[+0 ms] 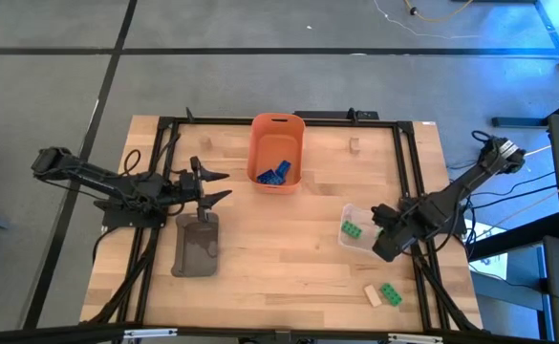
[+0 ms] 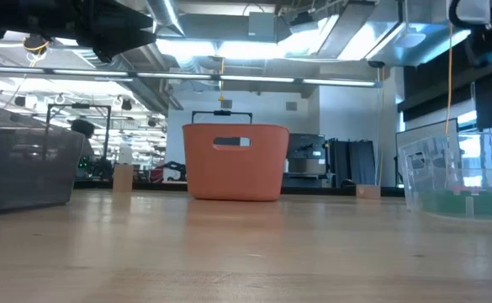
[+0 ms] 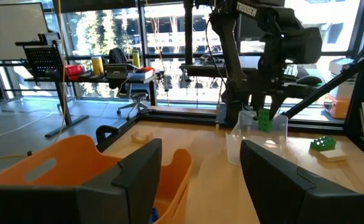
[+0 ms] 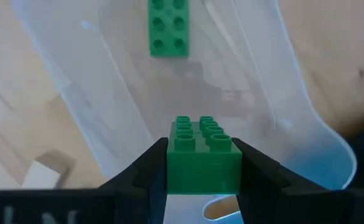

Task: Sort & place blocks by color
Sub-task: Put the top green game piece into the transparent bin

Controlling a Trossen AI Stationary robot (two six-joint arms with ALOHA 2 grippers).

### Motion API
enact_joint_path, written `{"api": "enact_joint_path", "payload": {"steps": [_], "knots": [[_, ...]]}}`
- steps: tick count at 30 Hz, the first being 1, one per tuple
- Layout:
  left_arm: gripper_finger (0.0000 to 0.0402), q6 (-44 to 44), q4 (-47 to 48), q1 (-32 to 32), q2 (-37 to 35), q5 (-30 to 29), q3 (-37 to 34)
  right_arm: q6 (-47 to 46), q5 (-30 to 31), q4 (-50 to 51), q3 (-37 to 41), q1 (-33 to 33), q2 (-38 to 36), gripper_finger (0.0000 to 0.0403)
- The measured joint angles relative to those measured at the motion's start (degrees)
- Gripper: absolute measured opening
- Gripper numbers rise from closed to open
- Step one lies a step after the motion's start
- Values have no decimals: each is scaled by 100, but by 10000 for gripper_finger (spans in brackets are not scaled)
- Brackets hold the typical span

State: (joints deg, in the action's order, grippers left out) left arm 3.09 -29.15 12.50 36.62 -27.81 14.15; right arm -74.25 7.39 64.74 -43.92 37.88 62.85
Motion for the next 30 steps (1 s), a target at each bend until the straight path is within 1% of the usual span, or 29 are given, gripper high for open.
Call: {"api": "enact_joint_path", "payload": {"steps": [9, 13, 17, 19, 30], "knots": [[210, 4, 0, 0, 0, -4, 0, -42, -55, -622, 303, 58, 0, 139], [210, 2, 0, 1, 0, -4, 0, -27, -54, -657, 308, 56, 0, 143], [210, -146, 0, -1, 0, -4, 0, -29, -53, -675, 308, 56, 0, 171], [210, -145, 1, 1, 0, -3, 0, -24, -53, -672, 308, 56, 0, 177], [210, -150, 8, 1, 0, -2, 0, -9, 34, -715, 308, 54, 0, 173]]}}
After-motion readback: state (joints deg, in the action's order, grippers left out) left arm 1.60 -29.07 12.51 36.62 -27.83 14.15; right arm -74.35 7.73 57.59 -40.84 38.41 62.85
